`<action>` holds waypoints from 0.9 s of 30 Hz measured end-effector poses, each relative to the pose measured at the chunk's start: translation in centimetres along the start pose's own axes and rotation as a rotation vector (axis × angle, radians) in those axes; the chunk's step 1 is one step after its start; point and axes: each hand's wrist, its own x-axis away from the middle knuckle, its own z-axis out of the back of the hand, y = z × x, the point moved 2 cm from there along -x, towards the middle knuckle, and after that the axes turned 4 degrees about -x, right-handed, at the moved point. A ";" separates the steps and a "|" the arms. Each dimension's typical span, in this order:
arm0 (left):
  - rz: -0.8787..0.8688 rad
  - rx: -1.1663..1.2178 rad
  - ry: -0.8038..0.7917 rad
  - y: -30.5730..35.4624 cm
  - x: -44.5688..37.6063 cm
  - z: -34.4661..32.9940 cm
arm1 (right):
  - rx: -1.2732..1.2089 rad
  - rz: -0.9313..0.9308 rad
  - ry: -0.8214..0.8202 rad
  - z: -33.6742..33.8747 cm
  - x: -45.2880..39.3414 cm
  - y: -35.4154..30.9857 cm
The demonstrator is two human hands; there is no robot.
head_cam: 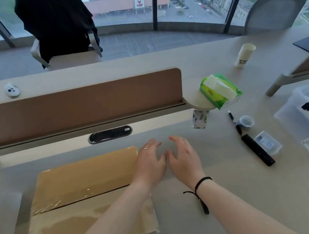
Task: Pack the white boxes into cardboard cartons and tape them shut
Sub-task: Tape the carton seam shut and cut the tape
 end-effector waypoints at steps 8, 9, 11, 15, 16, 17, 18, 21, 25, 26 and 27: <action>0.143 0.220 -0.011 8.0 -7.9 -6.8 | -0.188 -0.284 0.081 6.8 -6.4 9.0; 0.174 0.256 -0.012 8.6 -9.1 -7.5 | -0.224 -0.318 0.094 7.4 -7.3 10.0; 0.227 0.336 -0.008 9.8 -11.3 -8.6 | -0.287 -0.379 0.101 8.6 -9.1 11.8; 0.286 0.494 -0.017 11.6 -15.6 -10.1 | -0.441 -0.465 0.048 9.8 -12.2 14.1; 0.301 0.535 -0.027 11.9 -16.5 -10.4 | -0.458 -0.474 0.030 9.8 -12.8 14.5; 0.312 0.575 -0.034 12.1 -17.4 -10.7 | -0.463 -0.472 0.012 9.8 -13.3 14.8; 0.324 0.616 -0.040 12.3 -18.2 -11.0 | -0.459 -0.466 -0.004 9.7 -13.7 15.1; 0.382 0.764 -0.047 12.3 -19.8 -12.0 | -0.471 -0.440 -0.039 9.2 -14.9 15.6; 0.433 0.773 -0.061 11.6 -20.5 -13.4 | -0.647 -0.390 -0.078 8.2 -16.3 15.4; 0.436 0.753 -0.075 11.4 -20.6 -13.5 | -0.678 -0.384 -0.064 8.0 -16.6 15.3; 0.439 0.741 -0.091 11.2 -20.6 -13.6 | -0.686 -0.383 -0.046 7.8 -16.8 15.3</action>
